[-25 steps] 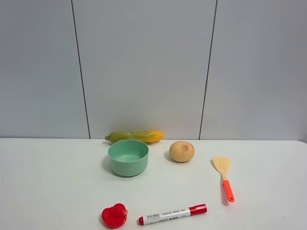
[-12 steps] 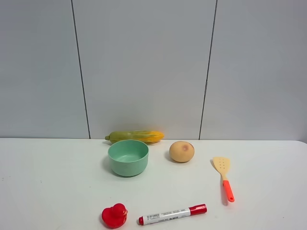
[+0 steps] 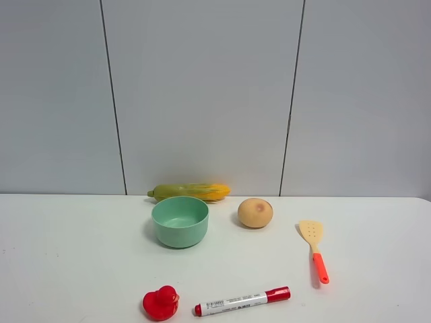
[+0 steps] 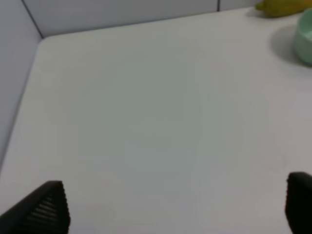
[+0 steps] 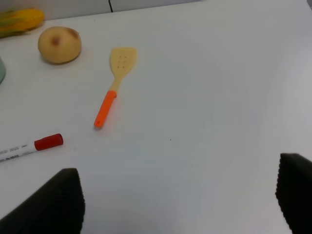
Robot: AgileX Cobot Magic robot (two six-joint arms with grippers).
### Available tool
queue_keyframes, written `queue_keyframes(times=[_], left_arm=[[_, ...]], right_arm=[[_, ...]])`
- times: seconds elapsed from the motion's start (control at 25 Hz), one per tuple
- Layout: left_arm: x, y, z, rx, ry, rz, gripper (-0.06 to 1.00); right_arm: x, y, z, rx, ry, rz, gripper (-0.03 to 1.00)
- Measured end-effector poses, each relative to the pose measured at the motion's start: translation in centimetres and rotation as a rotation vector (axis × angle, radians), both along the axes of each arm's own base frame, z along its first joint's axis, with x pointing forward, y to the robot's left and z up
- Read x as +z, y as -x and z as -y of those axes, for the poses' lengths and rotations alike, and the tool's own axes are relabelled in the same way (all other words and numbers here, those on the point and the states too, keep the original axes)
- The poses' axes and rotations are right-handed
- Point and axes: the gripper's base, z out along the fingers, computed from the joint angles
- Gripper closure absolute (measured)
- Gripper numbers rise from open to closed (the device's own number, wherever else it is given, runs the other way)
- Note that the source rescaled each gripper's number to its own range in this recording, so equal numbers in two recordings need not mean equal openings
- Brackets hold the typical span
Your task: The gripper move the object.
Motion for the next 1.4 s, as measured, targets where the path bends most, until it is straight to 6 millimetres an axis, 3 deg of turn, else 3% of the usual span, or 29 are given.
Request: queue_keyframes(times=[0.36,0.8,1.4], left_arm=[[-3.6,-2.3,1.2,-0.040,0.026,-0.032,-0.06],[-3.6,-2.5,1.3,0.129,0.026,-0.011,-0.06],[-3.6,-2.5,1.3,0.131,0.026,-0.011,-0.06]], right_arm=[[0.0,0.0,0.0,0.000,0.000,0.000,-0.03],[0.0,0.0,0.0,0.000,0.000,0.000,-0.03],[0.0,0.0,0.0,0.000,0.000,0.000,-0.03]])
